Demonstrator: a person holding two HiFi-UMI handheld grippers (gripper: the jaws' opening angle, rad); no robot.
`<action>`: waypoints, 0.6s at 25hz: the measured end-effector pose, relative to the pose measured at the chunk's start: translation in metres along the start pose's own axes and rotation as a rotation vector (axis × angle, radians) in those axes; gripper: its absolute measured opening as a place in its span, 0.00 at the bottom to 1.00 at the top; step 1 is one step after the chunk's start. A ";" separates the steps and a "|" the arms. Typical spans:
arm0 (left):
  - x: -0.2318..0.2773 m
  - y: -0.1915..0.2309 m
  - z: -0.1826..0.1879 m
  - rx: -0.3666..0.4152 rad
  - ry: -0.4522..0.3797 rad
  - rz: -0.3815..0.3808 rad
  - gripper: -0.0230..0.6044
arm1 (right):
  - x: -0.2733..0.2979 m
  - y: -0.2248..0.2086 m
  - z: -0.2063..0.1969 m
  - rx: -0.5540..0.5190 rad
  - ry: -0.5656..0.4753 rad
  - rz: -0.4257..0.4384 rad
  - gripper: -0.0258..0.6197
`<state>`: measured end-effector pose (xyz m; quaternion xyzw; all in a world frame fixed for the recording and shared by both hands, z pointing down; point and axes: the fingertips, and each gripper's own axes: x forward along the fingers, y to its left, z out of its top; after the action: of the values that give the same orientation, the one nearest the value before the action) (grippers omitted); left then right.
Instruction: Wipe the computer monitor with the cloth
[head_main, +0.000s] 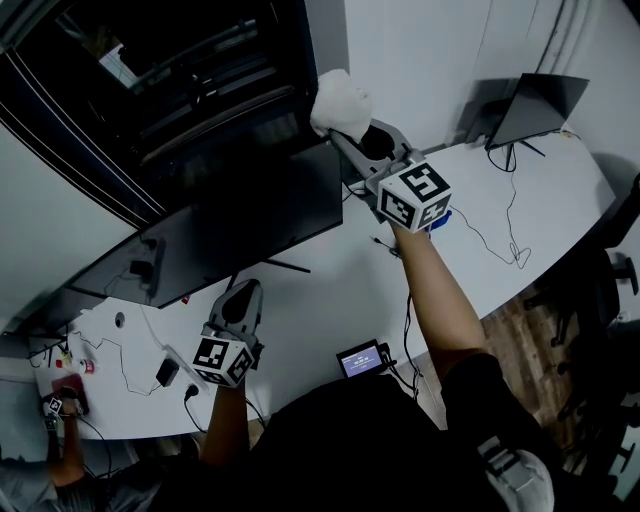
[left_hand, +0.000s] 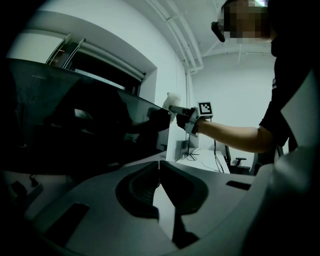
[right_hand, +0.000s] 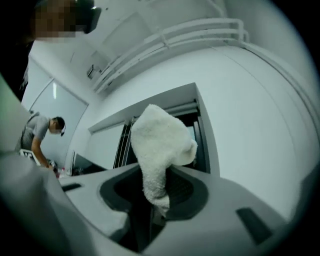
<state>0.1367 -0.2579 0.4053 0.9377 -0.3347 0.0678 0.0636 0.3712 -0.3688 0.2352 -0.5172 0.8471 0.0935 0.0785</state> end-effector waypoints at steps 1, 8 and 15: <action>0.000 0.000 0.000 -0.004 0.002 -0.001 0.04 | -0.002 -0.004 -0.001 0.064 -0.023 -0.006 0.23; -0.004 0.000 -0.006 -0.002 0.016 0.002 0.04 | -0.019 -0.019 -0.026 0.247 -0.052 -0.061 0.22; -0.003 0.000 -0.012 -0.007 0.033 -0.003 0.04 | -0.030 -0.009 -0.059 0.201 0.022 -0.068 0.22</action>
<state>0.1332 -0.2541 0.4168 0.9368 -0.3323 0.0819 0.0722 0.3909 -0.3614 0.2987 -0.5362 0.8349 -0.0005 0.1241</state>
